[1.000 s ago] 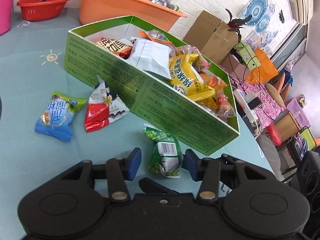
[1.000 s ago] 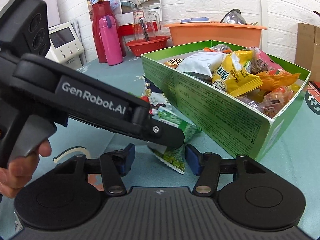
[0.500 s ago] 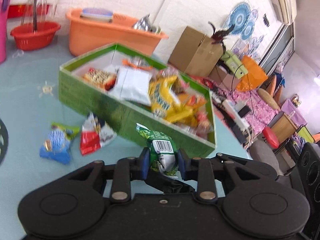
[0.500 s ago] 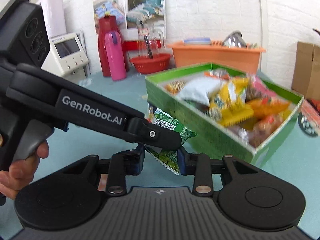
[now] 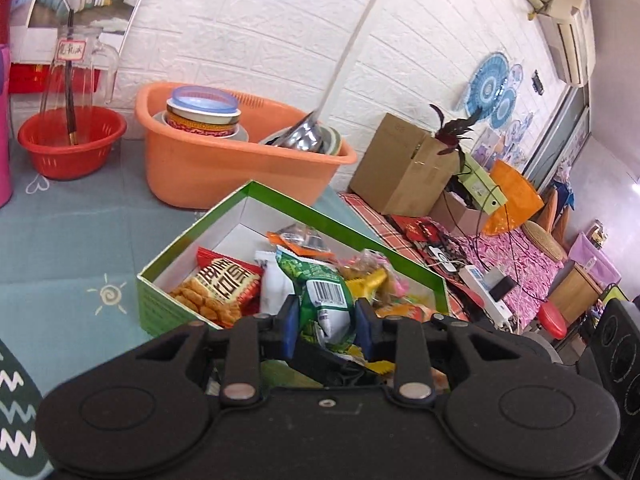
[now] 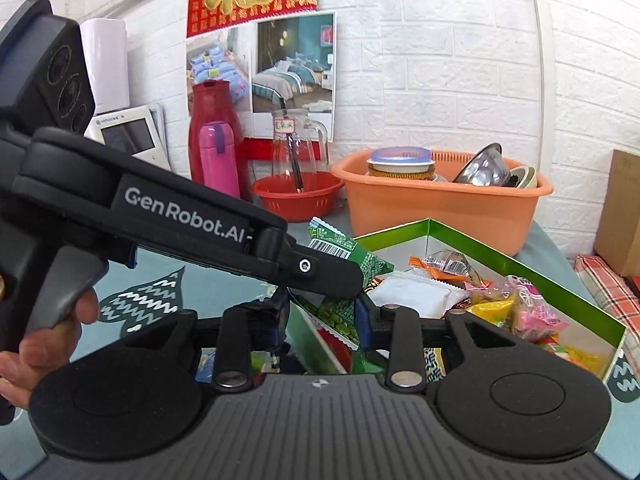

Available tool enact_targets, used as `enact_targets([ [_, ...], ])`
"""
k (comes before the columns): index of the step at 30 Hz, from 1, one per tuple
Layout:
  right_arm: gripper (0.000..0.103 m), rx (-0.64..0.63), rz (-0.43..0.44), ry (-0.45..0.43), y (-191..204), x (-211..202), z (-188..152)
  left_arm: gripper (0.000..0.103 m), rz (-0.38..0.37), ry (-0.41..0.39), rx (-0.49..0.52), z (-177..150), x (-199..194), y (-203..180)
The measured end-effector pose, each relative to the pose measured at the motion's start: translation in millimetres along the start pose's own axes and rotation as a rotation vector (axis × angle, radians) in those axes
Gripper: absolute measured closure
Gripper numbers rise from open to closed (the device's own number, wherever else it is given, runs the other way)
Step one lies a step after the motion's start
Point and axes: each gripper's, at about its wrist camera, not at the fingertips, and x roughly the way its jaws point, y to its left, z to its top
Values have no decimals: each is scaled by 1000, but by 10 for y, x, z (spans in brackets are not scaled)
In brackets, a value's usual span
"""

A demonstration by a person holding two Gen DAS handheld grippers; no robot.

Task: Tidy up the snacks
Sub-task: 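Carry the green packet into the green box and open the left gripper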

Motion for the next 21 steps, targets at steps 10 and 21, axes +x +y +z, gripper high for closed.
enact_targets([
  [10, 44, 5, 3, 48, -72, 405, 128, 40, 23, -5, -37, 203, 248, 323],
  [21, 9, -71, -81, 73, -48, 452, -11, 0, 140, -7, -35, 38, 212, 394],
])
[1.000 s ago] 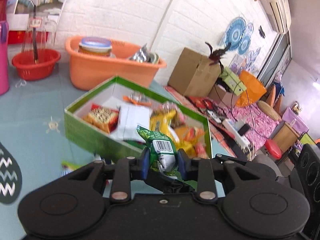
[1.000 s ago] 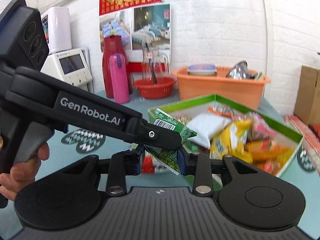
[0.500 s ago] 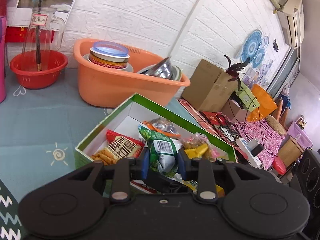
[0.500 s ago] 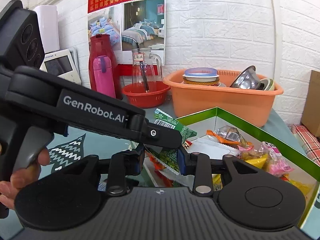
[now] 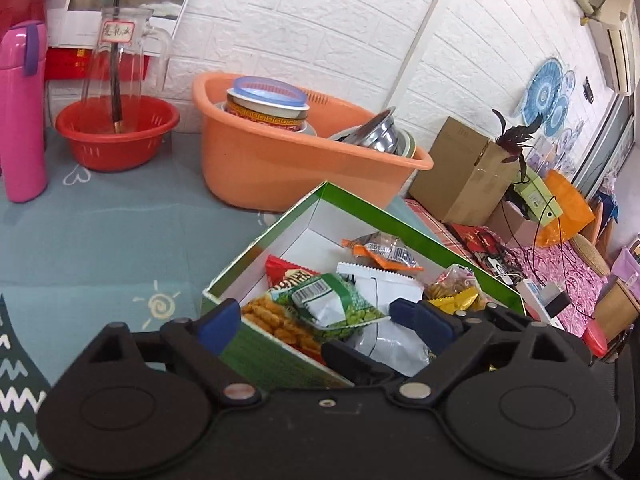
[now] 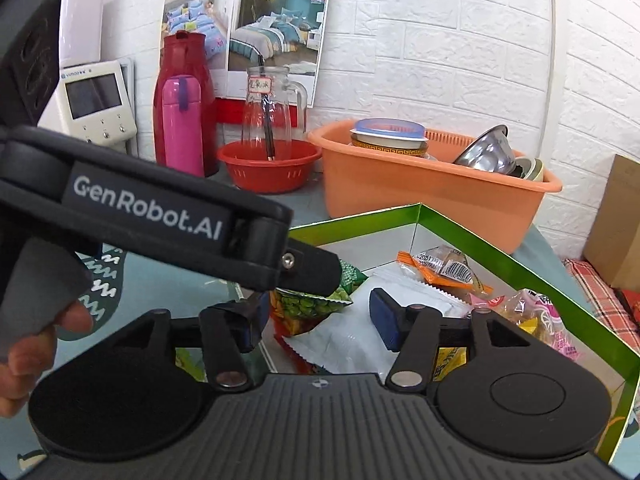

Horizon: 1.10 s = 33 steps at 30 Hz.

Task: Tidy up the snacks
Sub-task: 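Carry the green packet into the green box and open the left gripper, then move the right gripper to the clear candy bag while the left returns to the pile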

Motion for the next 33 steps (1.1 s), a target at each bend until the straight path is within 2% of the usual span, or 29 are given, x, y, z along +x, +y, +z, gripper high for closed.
enact_targets([
  [3, 0, -1, 2, -17, 6, -136, 3, 0, 21, 0, 8, -20, -126, -49],
  [8, 0, -20, 21, -71, 61, -487, -29, 0, 54, -3, 22, -117, -406, -176],
  [16, 0, -47, 69, -94, 181, -1061, -238, 0, 80, 2, 53, -434, -858, -348],
  [18, 0, -55, 102, -87, 223, -1214, -320, 0, 108, 4, 78, -559, -971, -393],
  [25, 0, -97, 217, -38, 454, -1687, -685, 0, 134, 35, 108, -953, -1237, -454],
  [33, 0, -133, 350, 68, 744, -2009, -1161, 0, 174, 51, 118, -1184, -1315, -442],
])
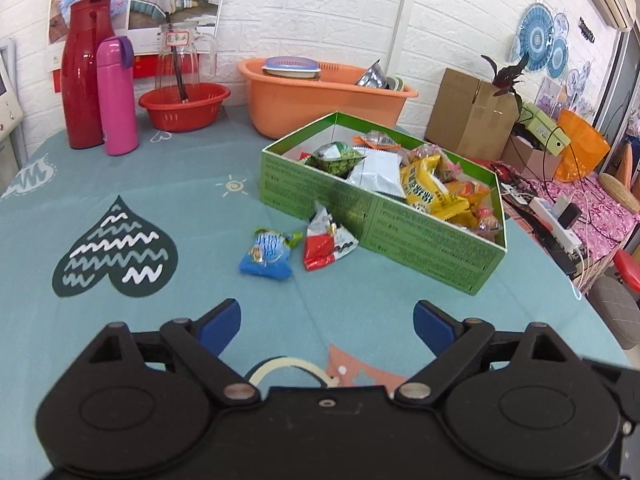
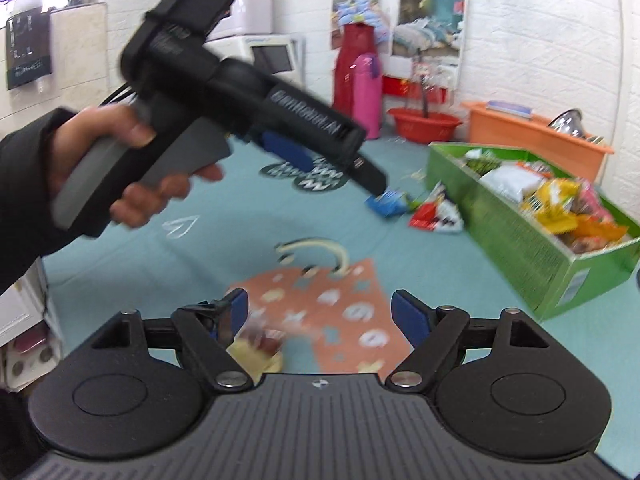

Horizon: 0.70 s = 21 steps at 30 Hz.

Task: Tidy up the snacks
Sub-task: 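Move the right gripper to the clear candy bag while the left returns to the pile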

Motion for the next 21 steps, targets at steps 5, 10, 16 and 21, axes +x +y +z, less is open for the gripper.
enact_targets([
  [5, 0, -15, 52, 71, 203, 40, -184, 0, -7, 11, -22, -107, -45, 77],
  [10, 2, -55, 68, 88, 336, 119, -214, 0, -23, -2, -71, -135, -133, 224],
  [16, 5, -68, 66, 82, 317, 253, -160, 0, -4, 12, -80, -157, -70, 374],
  [21, 0, -53, 50, 73, 258, 316, -110, 0, -11, 37, -99, -171, 43, 467],
])
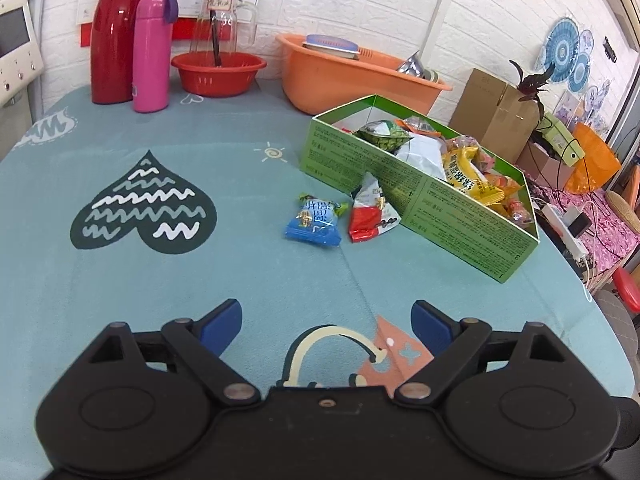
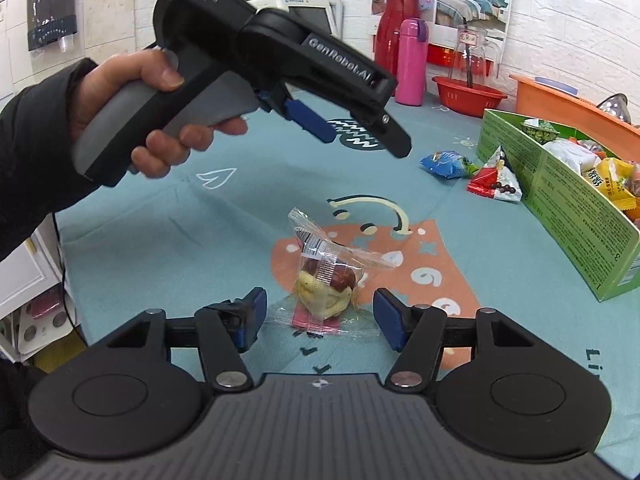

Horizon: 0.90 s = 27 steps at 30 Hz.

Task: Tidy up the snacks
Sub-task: 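Move the right gripper to the clear candy bag while the left returns to the pile, then grasp the clear candy bag with the right gripper while the left grasps the blue candy packet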

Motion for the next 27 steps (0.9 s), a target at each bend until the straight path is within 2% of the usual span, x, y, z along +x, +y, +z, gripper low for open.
enact_targets([
  [3, 2, 0, 2, -3, -30, 70, 17, 0, -4, 8, -6, 15, 56, 22],
  [4, 15, 3, 11, 5, -46, 98, 26, 0, -7, 10, -6, 21, 71, 27],
  [11, 22, 48, -118, 0, -381, 265, 164, 0, 4, 25, -1, 122, 244, 49],
  [19, 20, 174, -174, -20, -845, 371, 199, 0, 58, -1, 45, 489, 683, 39],
  [24, 17, 203, -191, -30, -963, 392, 203, 0, 20, 36, 19, 655, 1004, 80],
  [27, 11, 207, -194, -28, -1022, 417, 224, 0, 9, 58, 11, 683, 1133, 87],
])
